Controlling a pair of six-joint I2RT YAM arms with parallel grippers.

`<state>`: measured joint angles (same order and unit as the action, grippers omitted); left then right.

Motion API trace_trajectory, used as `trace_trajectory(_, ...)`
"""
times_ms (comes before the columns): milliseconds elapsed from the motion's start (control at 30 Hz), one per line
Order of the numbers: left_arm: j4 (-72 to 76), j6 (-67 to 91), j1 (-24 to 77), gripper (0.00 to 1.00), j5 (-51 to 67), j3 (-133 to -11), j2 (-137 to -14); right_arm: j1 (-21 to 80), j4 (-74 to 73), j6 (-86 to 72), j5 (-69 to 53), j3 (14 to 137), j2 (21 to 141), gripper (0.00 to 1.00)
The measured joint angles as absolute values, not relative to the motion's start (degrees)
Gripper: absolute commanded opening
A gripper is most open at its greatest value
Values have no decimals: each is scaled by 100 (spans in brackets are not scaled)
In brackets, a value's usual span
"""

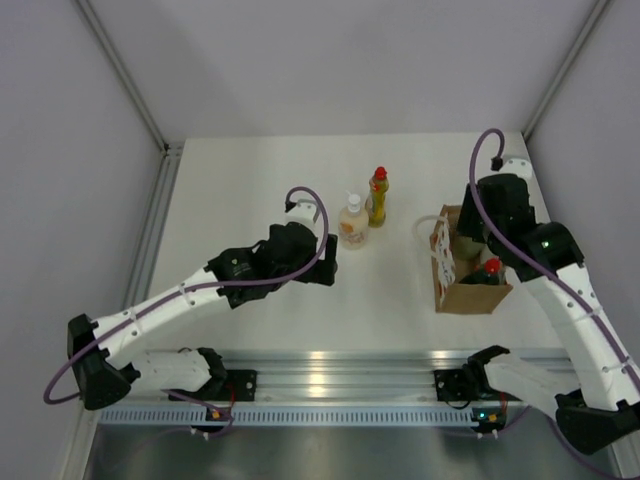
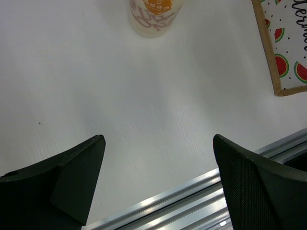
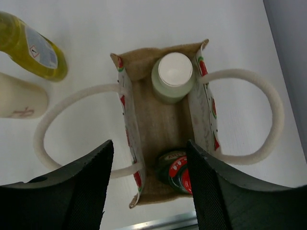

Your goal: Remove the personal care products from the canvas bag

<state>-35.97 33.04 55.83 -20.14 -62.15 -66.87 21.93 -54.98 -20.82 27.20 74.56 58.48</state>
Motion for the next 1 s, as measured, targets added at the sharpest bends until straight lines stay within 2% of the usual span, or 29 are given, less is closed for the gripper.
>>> trace_trajectory(367, -3820, 2952, 5588, 98, -1848, -6484, -6508, 2182, -6445, -2825, 2965, 6657, 5026, 55)
trace_trajectory(667, -4425, 2676, 5588, 98, -2191, -6622, -6241, 2058, -6604, -3122, 3035, 6049, 4882, 50)
trace_trajectory(1000, -4633, 2536, 5588, 98, -2329, -6121, -6499, 1704, -6469, -3103, 3085, 5815, 4862, 44)
